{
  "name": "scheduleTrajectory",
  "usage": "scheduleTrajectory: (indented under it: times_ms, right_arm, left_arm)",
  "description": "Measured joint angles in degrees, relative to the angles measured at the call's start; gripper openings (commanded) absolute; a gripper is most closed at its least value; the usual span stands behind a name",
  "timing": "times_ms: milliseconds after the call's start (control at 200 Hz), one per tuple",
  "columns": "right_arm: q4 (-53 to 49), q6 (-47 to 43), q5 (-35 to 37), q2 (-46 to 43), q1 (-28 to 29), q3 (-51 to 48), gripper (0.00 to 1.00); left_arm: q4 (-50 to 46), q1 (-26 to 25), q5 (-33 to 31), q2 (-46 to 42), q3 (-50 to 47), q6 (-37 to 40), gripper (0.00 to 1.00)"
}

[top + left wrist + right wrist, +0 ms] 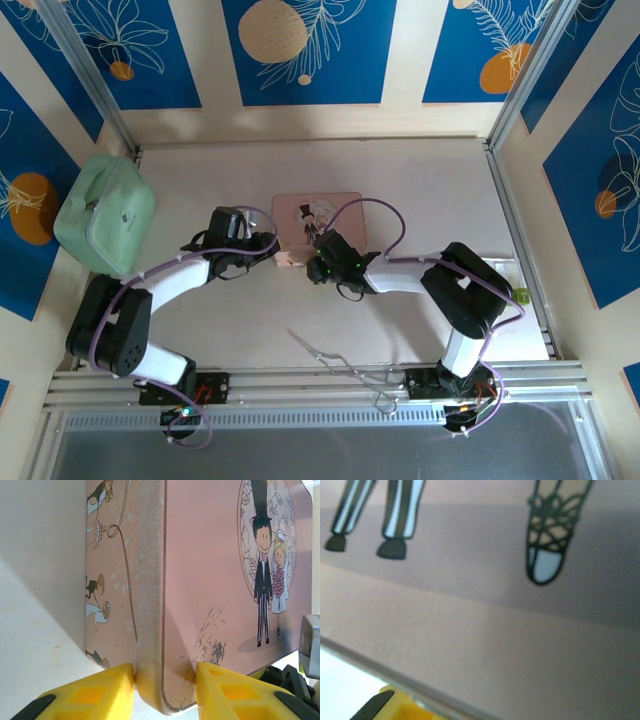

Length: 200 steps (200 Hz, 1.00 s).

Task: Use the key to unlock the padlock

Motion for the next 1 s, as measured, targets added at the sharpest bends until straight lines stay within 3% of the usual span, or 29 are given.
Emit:
scheduleTrajectory:
  times_ms: [375, 1000]
  right_arm:
    - [-0.1, 0.2, 0.0, -0.2, 0.1, 0.0, 0.0]
    - [4.3, -2.6, -9.8, -1.1, -3.7, -3.0, 0.0]
  left_arm:
    - [0.0, 0.2, -0.3, -0.1, -0.1, 0.0, 0.36]
    - [1.7, 0.2, -0.4, -0.7, -1.4, 0.0, 0.36]
